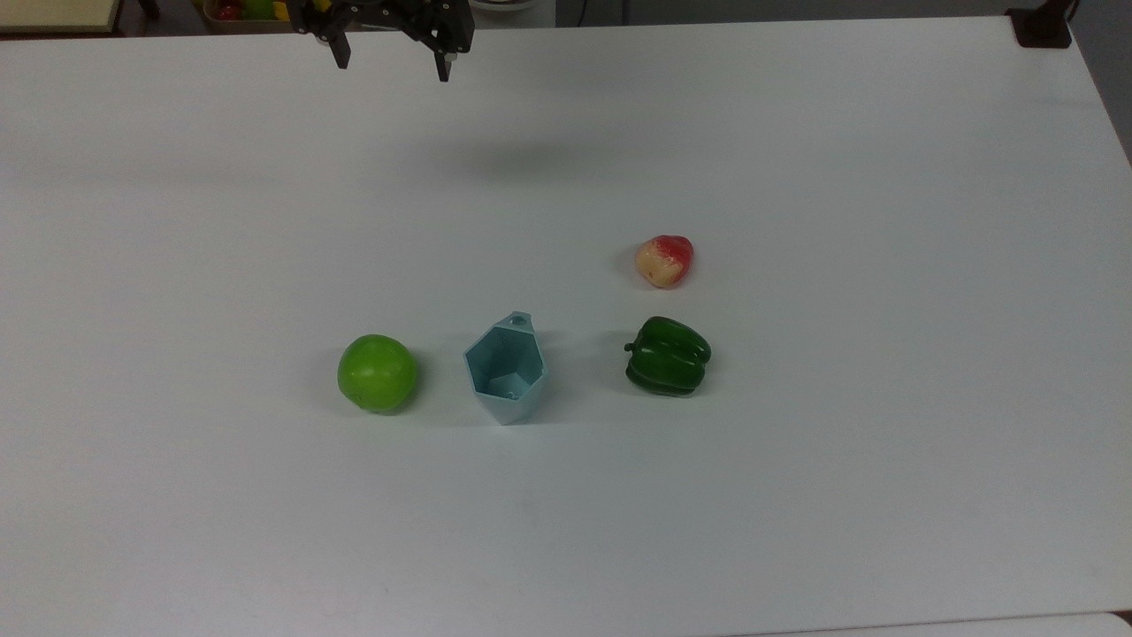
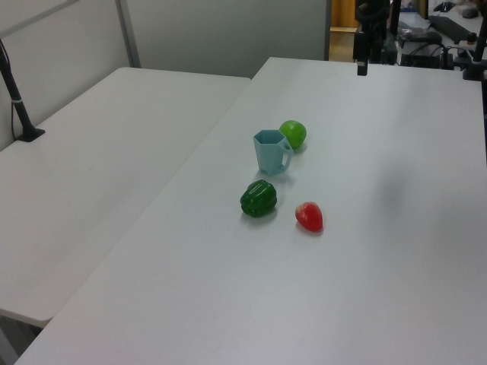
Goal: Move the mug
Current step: 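Move the open gripper down toward the light-blue mug's rim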
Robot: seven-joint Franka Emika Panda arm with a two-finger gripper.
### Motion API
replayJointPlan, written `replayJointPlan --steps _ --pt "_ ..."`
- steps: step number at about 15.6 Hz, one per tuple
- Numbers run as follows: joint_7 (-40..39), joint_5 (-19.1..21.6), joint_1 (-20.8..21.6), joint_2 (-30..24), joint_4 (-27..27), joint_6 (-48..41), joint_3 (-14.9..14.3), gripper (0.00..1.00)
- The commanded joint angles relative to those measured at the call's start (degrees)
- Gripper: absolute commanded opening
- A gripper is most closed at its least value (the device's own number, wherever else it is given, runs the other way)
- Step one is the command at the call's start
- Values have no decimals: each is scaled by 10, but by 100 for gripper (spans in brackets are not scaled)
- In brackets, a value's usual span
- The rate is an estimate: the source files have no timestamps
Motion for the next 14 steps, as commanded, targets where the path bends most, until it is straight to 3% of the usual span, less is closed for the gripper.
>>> replayJointPlan --steps 1,6,12,14 --pt "-15 3 0 13 0 3 -3 100" --pt "-16 14 3 29 7 15 -2 100" --pt "-7 39 12 69 8 112 3 100" --pt "8 32 36 96 8 151 2 100"
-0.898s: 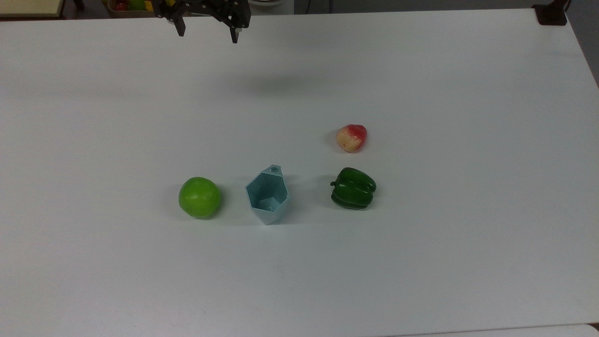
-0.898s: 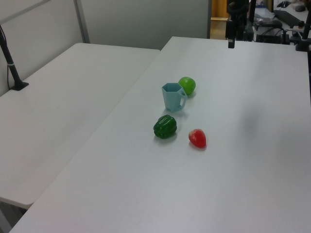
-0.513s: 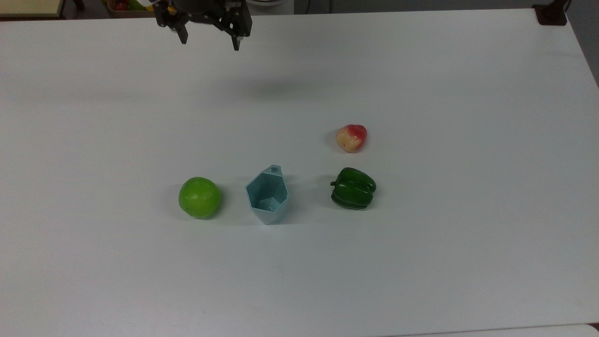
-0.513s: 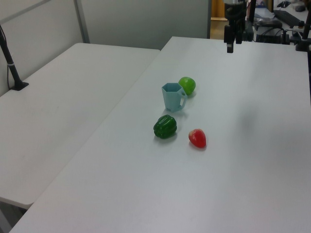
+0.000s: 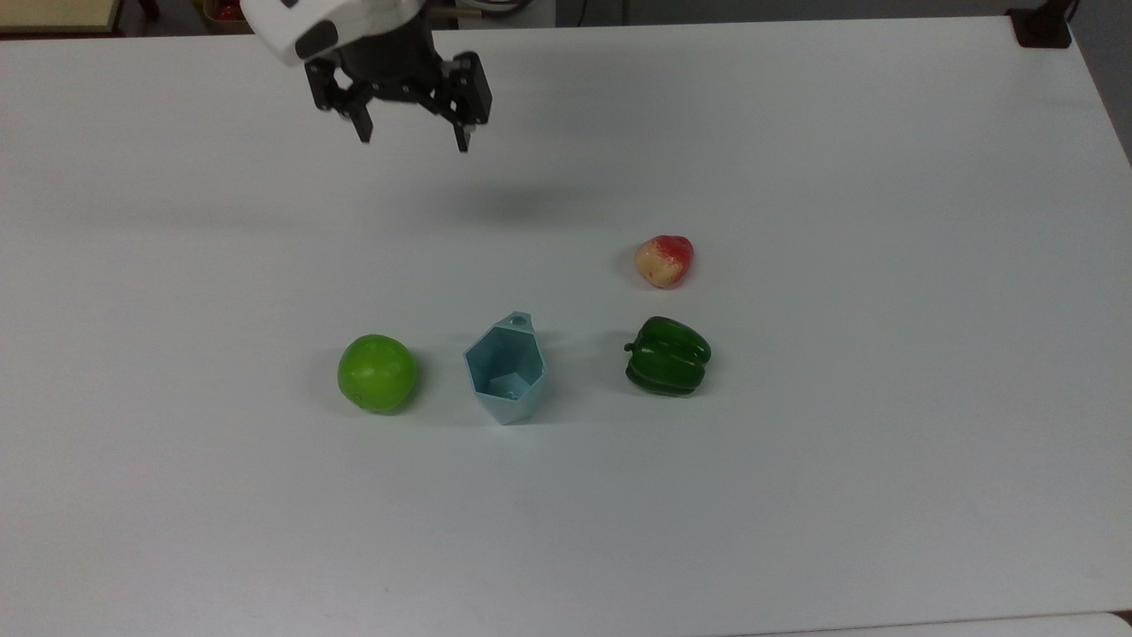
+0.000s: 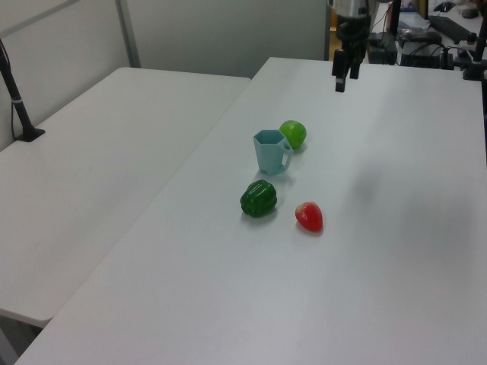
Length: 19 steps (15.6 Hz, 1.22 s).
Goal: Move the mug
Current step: 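Move the open gripper down toward the light-blue mug's rim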
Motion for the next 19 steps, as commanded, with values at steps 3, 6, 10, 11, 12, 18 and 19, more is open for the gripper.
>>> replayJointPlan --steps 3,6,10,11,12,18,19 --pt "43 -3 50 82 8 131 -3 100" --pt "42 -7 53 96 8 149 -3 100" --pt "46 -8 66 142 39 159 -4 100" --pt "52 -8 74 155 45 162 -7 100" --pt "65 -14 77 164 54 169 -8 100" --pt "91 -27 88 193 62 201 -7 100" --pt "91 -27 88 197 62 207 -7 100"
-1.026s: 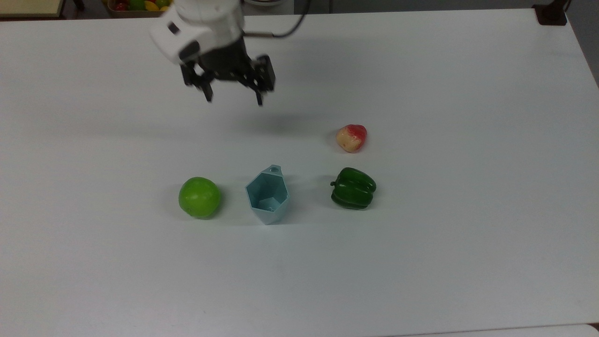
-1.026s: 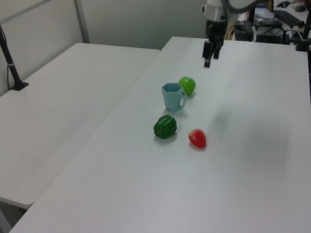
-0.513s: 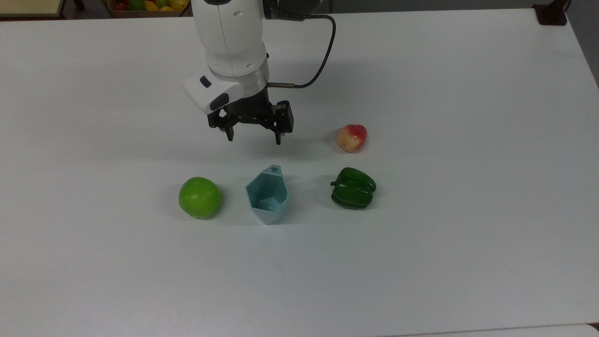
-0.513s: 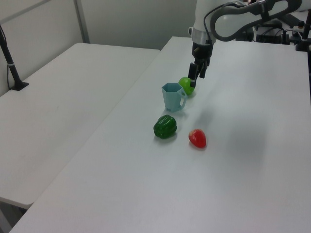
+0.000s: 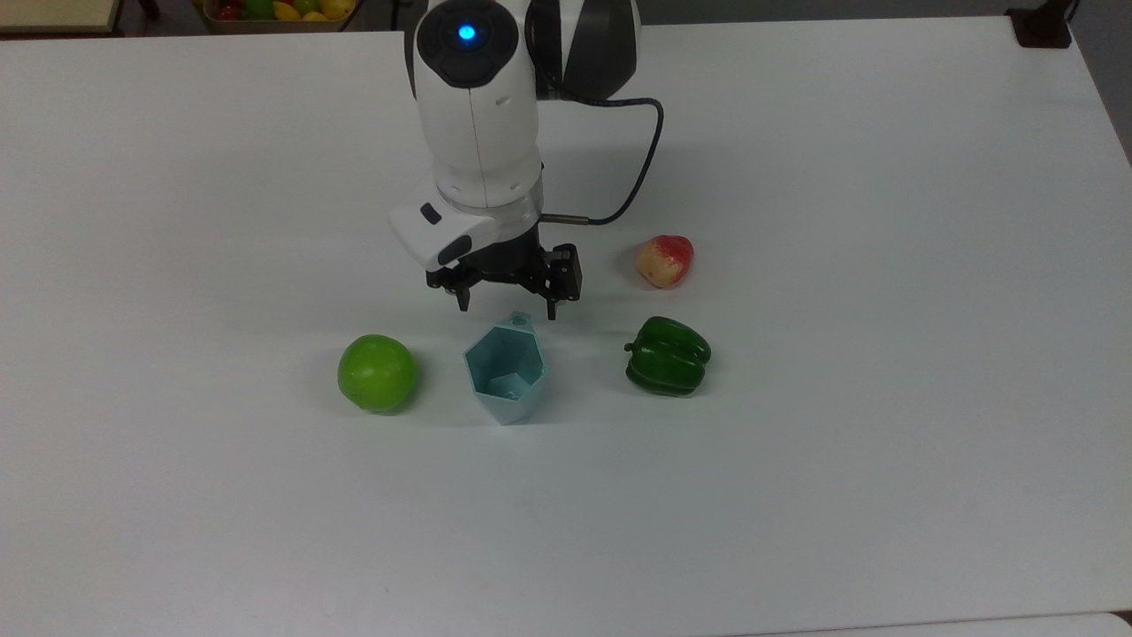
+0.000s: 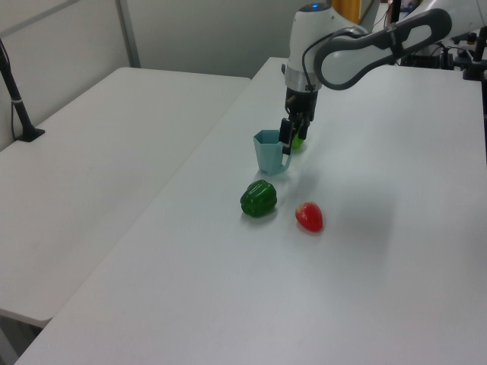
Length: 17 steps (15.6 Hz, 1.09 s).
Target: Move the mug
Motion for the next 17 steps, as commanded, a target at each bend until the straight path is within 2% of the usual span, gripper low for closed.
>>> replayJointPlan --steps 1,4,10,17 --pt "16 -10 16 16 10 22 -9 100" --pt "29 -12 21 19 10 26 -9 100" --pt "37 -16 21 27 10 47 -10 88" --pt "37 -27 26 31 10 47 -9 52"
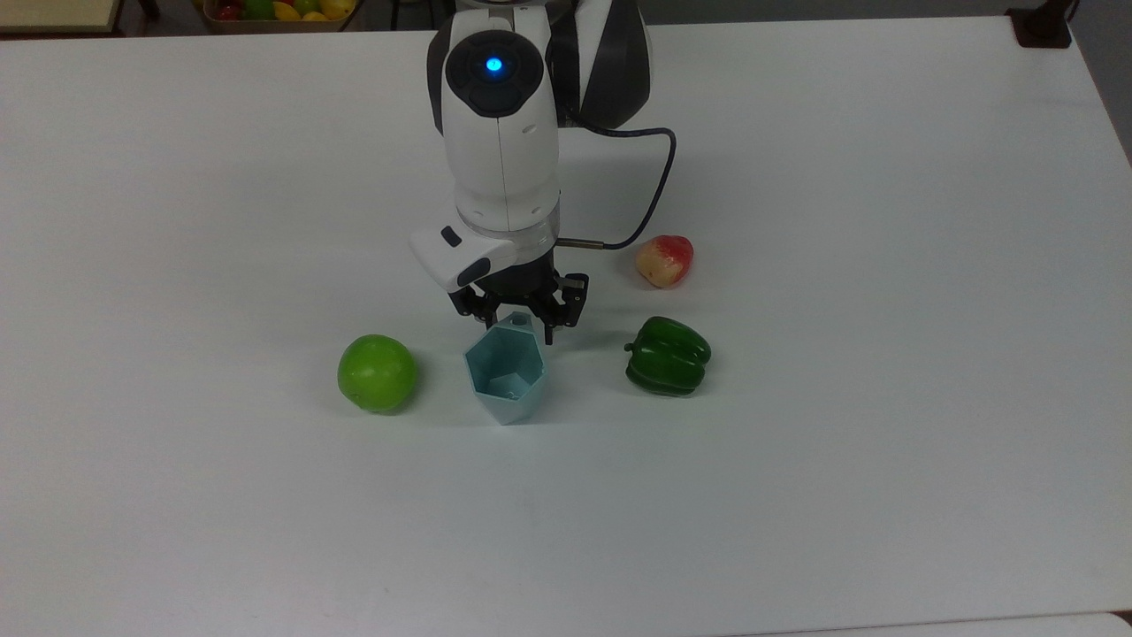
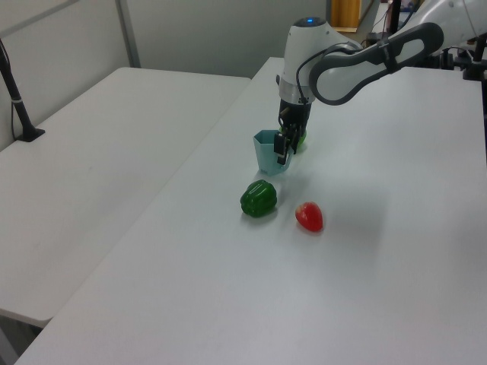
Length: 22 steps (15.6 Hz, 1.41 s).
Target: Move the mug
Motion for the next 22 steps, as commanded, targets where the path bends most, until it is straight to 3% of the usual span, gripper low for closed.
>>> replayJointPlan --steps 1,5,12,18,22 --pt "15 -15 14 3 3 11 -9 46" --pt "15 -17 14 3 3 10 -9 23" --pt "14 -15 14 -9 3 5 -10 0" --pt "13 -19 7 -76 -25 -53 -10 0" --pt "11 -19 7 -155 -116 -63 -10 0"
